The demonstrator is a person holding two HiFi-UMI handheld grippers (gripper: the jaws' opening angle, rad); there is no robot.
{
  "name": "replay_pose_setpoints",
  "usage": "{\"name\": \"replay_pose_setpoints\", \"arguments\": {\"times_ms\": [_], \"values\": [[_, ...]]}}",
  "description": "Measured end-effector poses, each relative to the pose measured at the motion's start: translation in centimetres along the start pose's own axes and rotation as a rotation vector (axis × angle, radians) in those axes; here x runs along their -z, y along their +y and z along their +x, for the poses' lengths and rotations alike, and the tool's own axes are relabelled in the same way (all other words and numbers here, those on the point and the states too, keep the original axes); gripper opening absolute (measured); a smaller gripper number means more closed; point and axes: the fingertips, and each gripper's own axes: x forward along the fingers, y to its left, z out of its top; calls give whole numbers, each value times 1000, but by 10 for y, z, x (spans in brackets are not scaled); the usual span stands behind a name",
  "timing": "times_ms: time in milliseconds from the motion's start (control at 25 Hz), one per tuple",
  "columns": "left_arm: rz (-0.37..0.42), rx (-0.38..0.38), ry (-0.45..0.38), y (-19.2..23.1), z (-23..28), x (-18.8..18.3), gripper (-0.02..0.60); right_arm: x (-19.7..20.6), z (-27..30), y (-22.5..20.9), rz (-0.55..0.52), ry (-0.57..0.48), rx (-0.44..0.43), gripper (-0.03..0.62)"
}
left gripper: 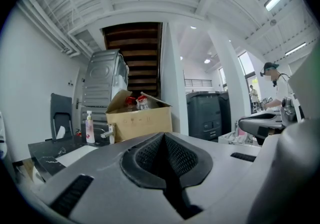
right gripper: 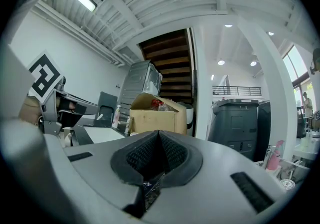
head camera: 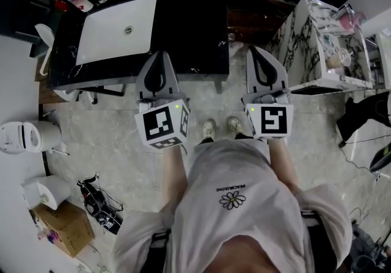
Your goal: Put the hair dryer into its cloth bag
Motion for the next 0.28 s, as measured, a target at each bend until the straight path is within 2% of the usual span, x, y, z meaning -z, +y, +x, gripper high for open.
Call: {"name": "replay_pose_setpoints", "arguments": {"times_ms": [280], "values": [[-4,-7,-11,3,-2,-3,17,-3,1,2,-7,-6,-6,12]]}}
